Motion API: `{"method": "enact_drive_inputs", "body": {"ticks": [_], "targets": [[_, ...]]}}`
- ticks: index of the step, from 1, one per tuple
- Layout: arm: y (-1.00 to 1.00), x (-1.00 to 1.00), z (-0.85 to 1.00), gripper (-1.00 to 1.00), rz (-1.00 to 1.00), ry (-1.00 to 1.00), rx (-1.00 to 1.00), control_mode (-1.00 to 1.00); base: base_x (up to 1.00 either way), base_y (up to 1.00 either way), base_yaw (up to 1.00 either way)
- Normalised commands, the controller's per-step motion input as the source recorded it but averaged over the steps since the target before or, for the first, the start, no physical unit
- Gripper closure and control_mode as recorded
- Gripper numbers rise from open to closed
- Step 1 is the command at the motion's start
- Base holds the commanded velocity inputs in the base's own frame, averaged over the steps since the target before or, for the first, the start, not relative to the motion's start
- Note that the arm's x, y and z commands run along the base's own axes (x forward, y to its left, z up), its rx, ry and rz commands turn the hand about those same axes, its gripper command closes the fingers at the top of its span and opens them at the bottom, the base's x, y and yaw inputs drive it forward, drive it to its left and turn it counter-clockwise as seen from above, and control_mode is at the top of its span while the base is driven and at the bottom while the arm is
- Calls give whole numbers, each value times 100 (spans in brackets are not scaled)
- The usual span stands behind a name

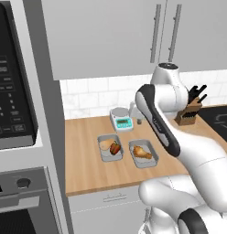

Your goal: Take the meat container that has the chicken drumstick and place it on the second highest rack of the freezer. Then take the vegetable container that has the bell pepper and squash and place it on the highest rack of the freezer.

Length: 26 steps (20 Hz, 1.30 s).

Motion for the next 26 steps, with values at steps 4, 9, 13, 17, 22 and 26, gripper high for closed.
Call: {"method": "enact_drive_inputs", "body": {"ticks": [4, 9, 13, 17, 22, 26], "targets": [[-38, -29, -42, -100, -34, 2, 17, -100, 0, 0, 0], [-49, -1, -45, -100, -32, 11, 15, -100, 0, 0, 0], [-44, 0, -56, -100, -23, 12, 12, -100, 0, 0, 0], [-35, 0, -54, -100, -19, 11, 7, -100, 0, 0, 0], [-9, 11, -61, -100, -8, 7, 0, -100, 0, 0, 0], [0, 33, -53, -100, 0, 3, 0, -100, 0, 0, 0]]}}
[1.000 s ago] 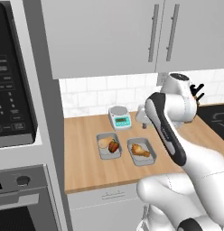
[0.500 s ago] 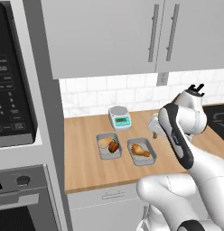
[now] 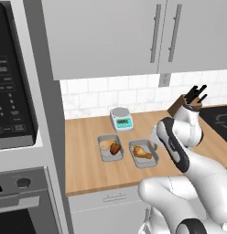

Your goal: Take the meat container that has the chicken drumstick and place it on the second highest rack of the freezer. Then take the vegetable container that has the bell pepper and squash and place it on the highest rack of the freezer.

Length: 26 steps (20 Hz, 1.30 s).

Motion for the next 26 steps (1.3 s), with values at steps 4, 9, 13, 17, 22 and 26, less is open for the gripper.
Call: {"method": "enact_drive_inputs", "body": {"ticks": [4, 9, 13, 17, 22, 26], "targets": [[0, 27, -28, -100, 0, -1, 0, -100, 0, 0, 0], [0, 29, -41, -100, 0, 0, 0, -100, 0, 0, 0], [0, 26, -39, -100, 0, 0, 0, -100, 0, 0, 0], [0, 18, -36, -100, 0, 0, 0, -100, 0, 0, 0], [0, 3, -15, -100, 0, 0, 0, -100, 0, 0, 0], [8, 0, -24, -100, 0, 2, 0, -100, 0, 0, 0]]}}
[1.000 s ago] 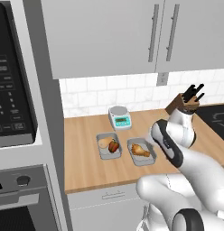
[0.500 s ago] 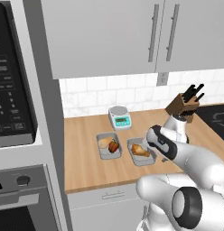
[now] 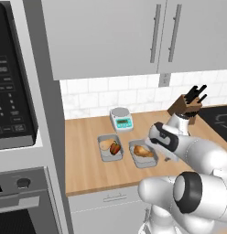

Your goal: Take the meat container that has the chicken drumstick and place it on the second highest rack of the freezer. Then take the vegetable container that has the bell pepper and squash and place it on the highest rack of the freezer.

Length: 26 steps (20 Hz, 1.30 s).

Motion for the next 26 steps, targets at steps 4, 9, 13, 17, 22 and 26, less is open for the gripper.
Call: {"method": "enact_drive_inputs", "body": {"ticks": [4, 9, 13, 17, 22, 26], "targets": [[1, -15, -23, -100, 0, 1, 0, -100, 0, 0, 0], [14, -16, -7, -100, 0, 0, 0, -100, 0, 0, 0], [21, -14, 0, -100, 0, 0, 0, -100, 0, 0, 0], [9, -23, 0, -100, 0, 0, 0, -100, 0, 0, 0], [-2, -12, 0, -100, 0, 0, 0, -100, 0, 0, 0], [-4, 0, -15, -100, 0, 0, 0, -100, 0, 0, 0]]}}
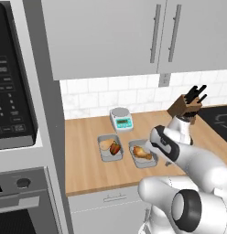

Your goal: Take the meat container that has the chicken drumstick and place it on the second highest rack of the freezer. Then take the vegetable container that has the bell pepper and squash and place it on the highest rack of the freezer.

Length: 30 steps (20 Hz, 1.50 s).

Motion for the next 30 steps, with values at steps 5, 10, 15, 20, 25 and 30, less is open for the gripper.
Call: {"method": "enact_drive_inputs", "body": {"ticks": [5, 10, 15, 20, 25, 30], "targets": [[0, 0, -37, -100, 0, 0, 0, -100, 0, 0, 0], [6, 0, -27, -100, 0, 0, 0, -100, 0, 0, 0], [22, 0, -20, -100, 0, 0, 0, -100, 0, 0, 0], [12, 0, -33, -100, 0, 3, 0, -100, 0, 0, 0], [0, 0, -39, 100, 0, 4, 0, -100, 0, 0, 0], [1, 0, -30, 100, 0, 1, 0, -100, 0, 0, 0]]}}
